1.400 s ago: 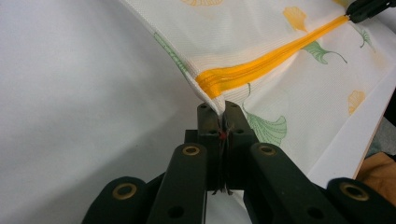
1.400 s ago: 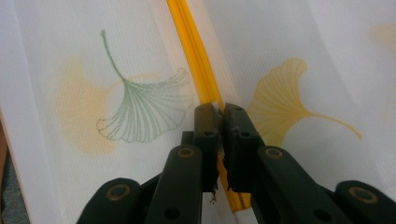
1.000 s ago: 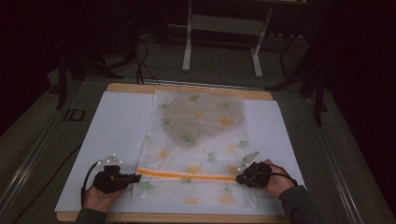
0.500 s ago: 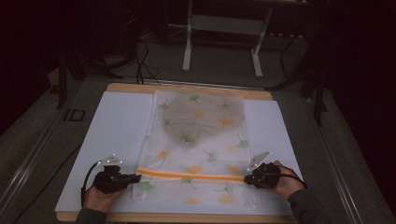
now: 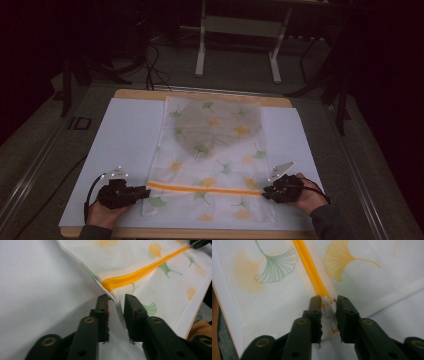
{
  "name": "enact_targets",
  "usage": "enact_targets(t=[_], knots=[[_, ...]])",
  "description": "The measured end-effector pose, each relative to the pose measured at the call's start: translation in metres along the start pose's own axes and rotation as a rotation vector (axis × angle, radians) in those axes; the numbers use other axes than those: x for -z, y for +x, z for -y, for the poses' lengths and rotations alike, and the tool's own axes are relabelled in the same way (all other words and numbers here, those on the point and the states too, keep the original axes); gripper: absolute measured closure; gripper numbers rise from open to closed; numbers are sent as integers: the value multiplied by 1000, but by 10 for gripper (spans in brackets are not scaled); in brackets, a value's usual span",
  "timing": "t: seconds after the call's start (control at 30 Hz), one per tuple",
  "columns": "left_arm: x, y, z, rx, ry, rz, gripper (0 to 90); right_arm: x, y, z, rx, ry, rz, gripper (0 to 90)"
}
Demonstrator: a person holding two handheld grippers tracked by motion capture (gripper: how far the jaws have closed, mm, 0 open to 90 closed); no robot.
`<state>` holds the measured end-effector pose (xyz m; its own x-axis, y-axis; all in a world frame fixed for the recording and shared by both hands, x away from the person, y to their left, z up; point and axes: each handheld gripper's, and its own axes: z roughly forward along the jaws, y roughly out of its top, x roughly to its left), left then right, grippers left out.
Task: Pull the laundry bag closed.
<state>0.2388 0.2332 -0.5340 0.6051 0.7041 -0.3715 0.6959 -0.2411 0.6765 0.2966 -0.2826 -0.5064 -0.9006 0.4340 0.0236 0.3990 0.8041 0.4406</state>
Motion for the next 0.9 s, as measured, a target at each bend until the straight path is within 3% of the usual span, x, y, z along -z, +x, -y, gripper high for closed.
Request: enact_targets(t=[0.13, 0.17, 0.3, 0.53, 0.67, 0.73, 0.77, 0.8, 0.9], knots=[[3, 1, 1, -2, -16, 1, 710, 2, -3, 4, -37, -47, -6, 679], [6, 3, 2, -2, -42, -8, 698, 3, -6, 7, -78, -97, -6, 649], [12, 4, 3, -4, -84, -25, 685, 5, -10, 16, -166, -192, 15, 600], [14, 6, 3, 2, -97, -91, 661, 3, -13, 29, -303, -266, 106, 556], [15, 6, 3, 1, -97, -159, 656, 2, -10, 35, -334, -310, 181, 553], [15, 6, 3, 1, -97, -159, 654, 1, -10, 37, -338, -327, 196, 553], [15, 6, 3, -2, -100, -215, 654, 1, -10, 37, -338, -327, 196, 553], [16, 6, 3, -3, -109, -251, 637, 1, -10, 39, -350, -341, 240, 554], [15, 9, 3, 6, -122, -333, 604, 2, -11, 45, -395, -396, 293, 552]])
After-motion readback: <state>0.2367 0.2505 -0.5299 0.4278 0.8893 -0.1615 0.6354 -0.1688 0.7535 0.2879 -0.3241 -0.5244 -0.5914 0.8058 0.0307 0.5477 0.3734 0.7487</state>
